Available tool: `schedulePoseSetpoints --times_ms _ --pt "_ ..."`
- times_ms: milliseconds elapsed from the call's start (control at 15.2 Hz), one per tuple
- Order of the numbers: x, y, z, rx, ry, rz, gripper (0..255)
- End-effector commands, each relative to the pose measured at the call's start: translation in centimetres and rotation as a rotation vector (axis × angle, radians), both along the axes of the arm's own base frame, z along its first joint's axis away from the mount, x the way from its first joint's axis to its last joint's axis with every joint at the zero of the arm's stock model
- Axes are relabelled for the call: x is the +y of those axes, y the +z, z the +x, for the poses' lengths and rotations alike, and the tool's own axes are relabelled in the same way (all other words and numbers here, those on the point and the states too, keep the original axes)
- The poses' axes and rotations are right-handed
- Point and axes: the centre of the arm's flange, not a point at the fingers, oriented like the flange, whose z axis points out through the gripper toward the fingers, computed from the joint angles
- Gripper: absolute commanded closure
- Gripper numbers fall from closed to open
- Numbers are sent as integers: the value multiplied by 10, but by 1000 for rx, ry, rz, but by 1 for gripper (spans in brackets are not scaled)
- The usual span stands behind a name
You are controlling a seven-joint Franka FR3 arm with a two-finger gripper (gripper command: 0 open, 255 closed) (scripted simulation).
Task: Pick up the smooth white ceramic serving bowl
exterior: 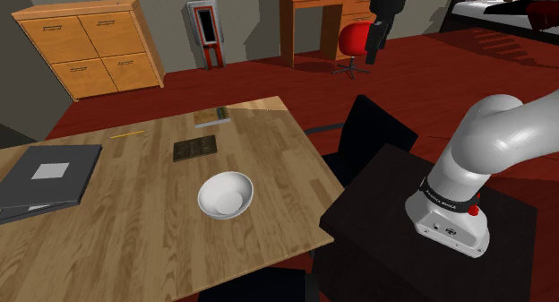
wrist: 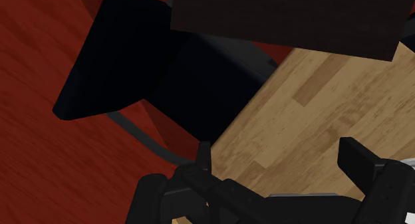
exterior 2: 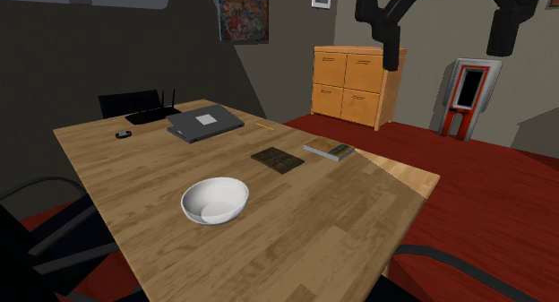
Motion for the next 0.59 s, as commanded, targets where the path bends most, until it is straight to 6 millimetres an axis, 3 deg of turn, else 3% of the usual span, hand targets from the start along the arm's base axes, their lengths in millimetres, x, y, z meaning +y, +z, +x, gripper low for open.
schedulePoseSetpoints --times_ms 0,528 --pt "0 0 0 0 0 0 0" --pt "53 -70 56 14 22 25 0"
